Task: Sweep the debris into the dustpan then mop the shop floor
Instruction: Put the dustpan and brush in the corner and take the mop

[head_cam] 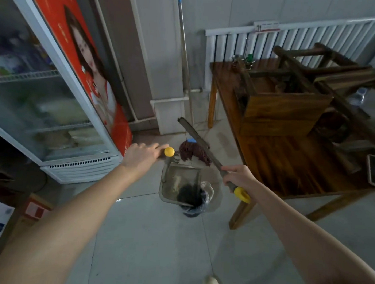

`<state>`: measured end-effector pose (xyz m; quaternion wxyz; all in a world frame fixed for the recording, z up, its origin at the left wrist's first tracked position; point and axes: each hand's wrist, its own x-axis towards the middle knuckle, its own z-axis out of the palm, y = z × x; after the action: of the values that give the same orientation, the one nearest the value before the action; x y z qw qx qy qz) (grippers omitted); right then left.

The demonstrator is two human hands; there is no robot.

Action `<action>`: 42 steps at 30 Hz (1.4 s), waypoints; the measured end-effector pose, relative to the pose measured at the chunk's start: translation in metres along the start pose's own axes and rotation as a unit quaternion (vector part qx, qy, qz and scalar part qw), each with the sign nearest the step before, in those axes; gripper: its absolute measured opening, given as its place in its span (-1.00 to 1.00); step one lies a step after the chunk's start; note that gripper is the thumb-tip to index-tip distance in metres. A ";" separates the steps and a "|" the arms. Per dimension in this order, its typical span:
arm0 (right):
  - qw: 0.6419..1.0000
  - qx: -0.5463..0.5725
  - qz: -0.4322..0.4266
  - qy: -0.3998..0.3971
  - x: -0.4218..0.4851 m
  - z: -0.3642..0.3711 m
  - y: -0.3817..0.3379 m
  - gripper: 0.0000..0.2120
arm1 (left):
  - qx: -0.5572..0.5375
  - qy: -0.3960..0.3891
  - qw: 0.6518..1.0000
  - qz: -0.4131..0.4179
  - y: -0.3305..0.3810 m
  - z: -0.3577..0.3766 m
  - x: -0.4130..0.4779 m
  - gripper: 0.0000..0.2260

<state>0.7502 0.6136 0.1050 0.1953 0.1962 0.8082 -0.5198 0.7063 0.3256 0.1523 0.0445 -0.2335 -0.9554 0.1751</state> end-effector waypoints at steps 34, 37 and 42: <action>0.995 0.001 -0.037 -0.093 0.156 0.052 -0.096 -0.57 | -0.076 0.083 0.920 -0.376 -0.151 0.003 0.014 -0.69; 0.996 0.003 -0.022 -0.088 0.170 0.063 -0.106 -0.58 | -0.081 0.089 0.917 -0.381 -0.173 0.017 0.026 -0.69; 0.997 0.010 -0.001 -0.073 0.206 0.095 -0.135 -0.56 | -0.104 0.099 0.921 -0.362 -0.226 0.052 0.059 -0.69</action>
<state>0.5167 0.4982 0.0644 0.2517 0.1584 0.7869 -0.5407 0.5475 0.1491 0.1844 0.1750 0.1085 -0.9783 0.0229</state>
